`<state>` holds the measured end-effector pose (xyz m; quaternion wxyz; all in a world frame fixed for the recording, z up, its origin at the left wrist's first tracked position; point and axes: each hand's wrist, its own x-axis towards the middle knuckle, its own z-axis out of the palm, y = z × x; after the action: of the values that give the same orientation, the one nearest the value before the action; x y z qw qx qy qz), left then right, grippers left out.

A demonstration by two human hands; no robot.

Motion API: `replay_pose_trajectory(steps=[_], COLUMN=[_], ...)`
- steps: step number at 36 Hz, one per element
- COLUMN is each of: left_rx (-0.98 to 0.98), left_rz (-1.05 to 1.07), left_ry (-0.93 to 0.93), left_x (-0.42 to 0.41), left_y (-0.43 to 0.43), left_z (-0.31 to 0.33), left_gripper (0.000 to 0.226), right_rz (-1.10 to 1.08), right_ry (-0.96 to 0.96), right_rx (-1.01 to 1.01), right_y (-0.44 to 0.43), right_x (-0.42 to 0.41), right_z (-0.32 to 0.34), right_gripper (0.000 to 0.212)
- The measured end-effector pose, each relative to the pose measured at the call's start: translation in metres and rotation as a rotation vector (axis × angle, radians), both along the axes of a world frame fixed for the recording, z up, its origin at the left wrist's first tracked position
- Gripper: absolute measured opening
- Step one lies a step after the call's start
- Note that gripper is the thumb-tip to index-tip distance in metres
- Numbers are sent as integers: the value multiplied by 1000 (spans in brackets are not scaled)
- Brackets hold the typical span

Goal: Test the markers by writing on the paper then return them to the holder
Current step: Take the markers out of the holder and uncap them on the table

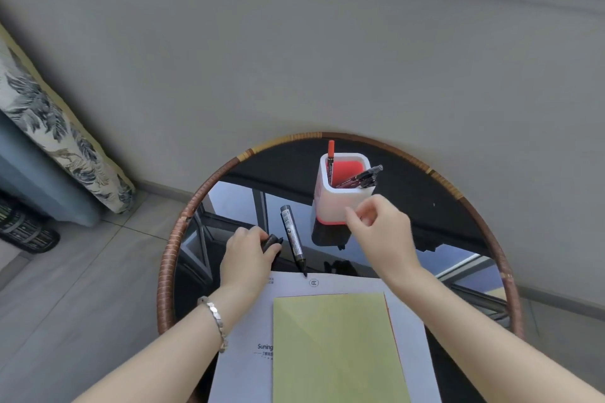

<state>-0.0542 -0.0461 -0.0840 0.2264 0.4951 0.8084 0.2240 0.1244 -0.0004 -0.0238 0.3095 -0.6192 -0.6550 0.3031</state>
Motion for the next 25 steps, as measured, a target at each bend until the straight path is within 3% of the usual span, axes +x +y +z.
replay_pose_trajectory(steps=[4, 9, 19, 25], left_rx=[10, 82, 202, 236], left_rz=[-5, -91, -139, -162], left_ry=[-13, -37, -149, -191], left_x=[-1, 1, 13, 23], left_y=[-3, -9, -12, -13], left_z=[5, 25, 55, 65], left_gripper=[43, 40, 29, 27], right_rz=[-58, -75, -132, -90], right_ry=[-8, -201, -146, -99], right_rx=[173, 91, 58, 230], right_y=[16, 42, 44, 39], right_x=[12, 7, 2, 11], right_z=[27, 35, 27, 35], right_gripper=[19, 41, 28, 19])
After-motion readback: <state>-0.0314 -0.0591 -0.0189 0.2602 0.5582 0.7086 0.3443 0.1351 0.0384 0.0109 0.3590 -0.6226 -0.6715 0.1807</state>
